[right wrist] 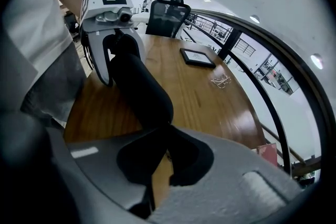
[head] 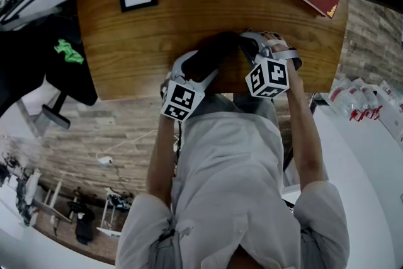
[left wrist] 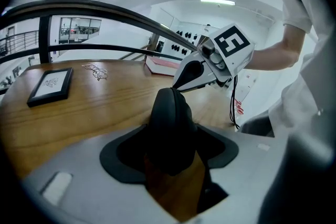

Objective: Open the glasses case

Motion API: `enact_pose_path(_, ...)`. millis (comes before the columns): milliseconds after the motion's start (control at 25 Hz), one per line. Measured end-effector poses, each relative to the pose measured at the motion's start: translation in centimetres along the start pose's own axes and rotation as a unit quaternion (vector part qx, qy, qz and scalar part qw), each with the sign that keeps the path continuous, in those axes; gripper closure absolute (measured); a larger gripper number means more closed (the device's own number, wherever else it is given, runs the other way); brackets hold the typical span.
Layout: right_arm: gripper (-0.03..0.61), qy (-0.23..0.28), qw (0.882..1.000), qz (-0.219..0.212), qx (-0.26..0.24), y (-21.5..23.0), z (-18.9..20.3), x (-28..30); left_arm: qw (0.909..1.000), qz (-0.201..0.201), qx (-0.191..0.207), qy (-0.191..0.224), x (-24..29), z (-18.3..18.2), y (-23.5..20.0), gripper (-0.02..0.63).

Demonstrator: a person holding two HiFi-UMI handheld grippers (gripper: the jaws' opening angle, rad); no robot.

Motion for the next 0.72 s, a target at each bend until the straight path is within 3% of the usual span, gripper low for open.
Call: enact_pose_path(720, 0.572, 0.013, 0.999, -0.033, 0.006, 0.1, -0.2, 1.5, 0.9995, -0.003, -0.012, -0.030, 1.0, 2.9, -0.2, 0.302)
Point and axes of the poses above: the fingertips, and each gripper's own axes: x forward along the fingers, y to its right, z out of its underside, the point moved 1 cm from there along -x, backward along the fingers, and after that the axes turned 2 degrees about y, right-handed, at the moved point
